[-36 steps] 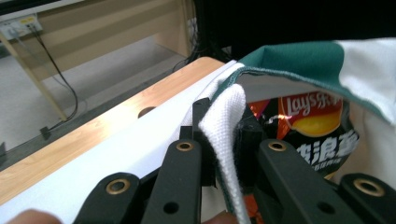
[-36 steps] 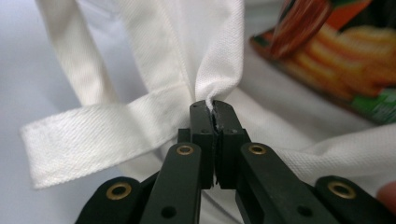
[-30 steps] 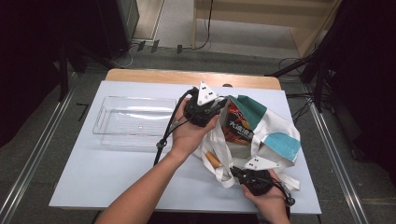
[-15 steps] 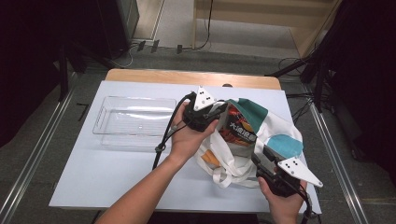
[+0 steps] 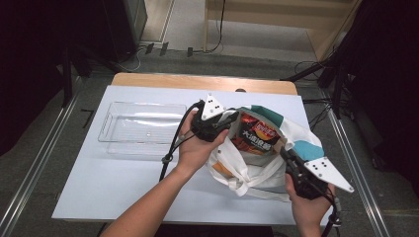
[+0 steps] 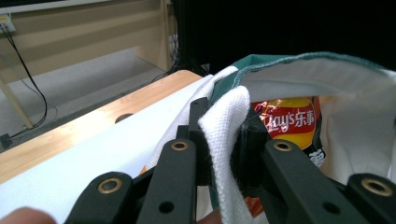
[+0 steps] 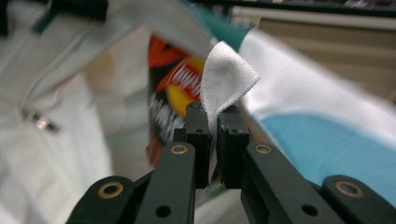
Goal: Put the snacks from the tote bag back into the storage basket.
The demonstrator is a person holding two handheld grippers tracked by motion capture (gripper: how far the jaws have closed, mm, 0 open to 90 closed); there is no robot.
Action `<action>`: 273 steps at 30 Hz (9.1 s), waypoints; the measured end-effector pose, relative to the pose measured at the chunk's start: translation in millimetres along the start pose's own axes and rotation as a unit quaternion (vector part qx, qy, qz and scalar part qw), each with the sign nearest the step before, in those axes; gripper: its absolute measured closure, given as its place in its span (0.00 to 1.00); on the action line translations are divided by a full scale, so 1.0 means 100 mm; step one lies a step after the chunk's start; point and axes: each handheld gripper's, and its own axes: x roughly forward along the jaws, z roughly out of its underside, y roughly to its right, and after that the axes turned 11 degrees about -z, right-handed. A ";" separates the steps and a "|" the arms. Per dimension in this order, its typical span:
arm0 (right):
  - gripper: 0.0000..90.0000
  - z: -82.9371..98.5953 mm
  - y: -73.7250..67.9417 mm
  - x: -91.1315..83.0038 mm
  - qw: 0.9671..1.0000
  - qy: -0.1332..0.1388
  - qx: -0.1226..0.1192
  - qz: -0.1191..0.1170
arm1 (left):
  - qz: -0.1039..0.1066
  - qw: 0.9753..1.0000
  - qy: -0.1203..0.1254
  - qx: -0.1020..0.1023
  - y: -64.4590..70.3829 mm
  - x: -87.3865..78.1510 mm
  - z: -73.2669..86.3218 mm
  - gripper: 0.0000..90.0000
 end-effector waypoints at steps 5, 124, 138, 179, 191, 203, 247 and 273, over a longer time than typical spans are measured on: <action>0.96 -0.21 0.16 0.02 1.000 0.024 -0.006 0.013 | -0.001 1.000 0.004 0.007 0.02 -0.03 -0.02 0.92; 1.00 0.31 0.17 0.79 0.991 -0.081 0.081 -0.062 | 0.004 0.995 -0.060 -0.078 0.21 0.15 1.43 0.78; 1.00 0.11 0.21 0.60 0.993 -0.046 0.077 -0.083 | 0.034 0.995 -0.028 -0.089 -0.04 -0.35 1.12 0.64; 1.00 -0.36 -0.33 0.23 0.985 0.016 0.052 -0.163 | 0.019 0.995 0.045 -0.083 -0.38 -0.97 0.63 0.47; 1.00 -0.25 -0.58 0.36 0.980 -0.002 0.043 -0.195 | 0.026 0.994 0.075 -0.079 -0.34 -1.03 0.58 0.37; 1.00 -0.21 -0.79 0.40 0.974 -0.004 0.038 -0.224 | 0.047 0.991 0.086 -0.094 -0.30 -1.04 0.55 0.24; 0.51 -0.10 -0.79 0.37 0.970 -0.019 0.012 -0.241 | 0.104 0.968 0.119 -0.194 -0.53 -1.31 0.47 1.00; 0.22 0.13 -0.27 0.08 0.984 -0.035 0.031 -0.171 | 0.073 0.971 0.124 -0.189 -0.78 -1.44 0.46 1.00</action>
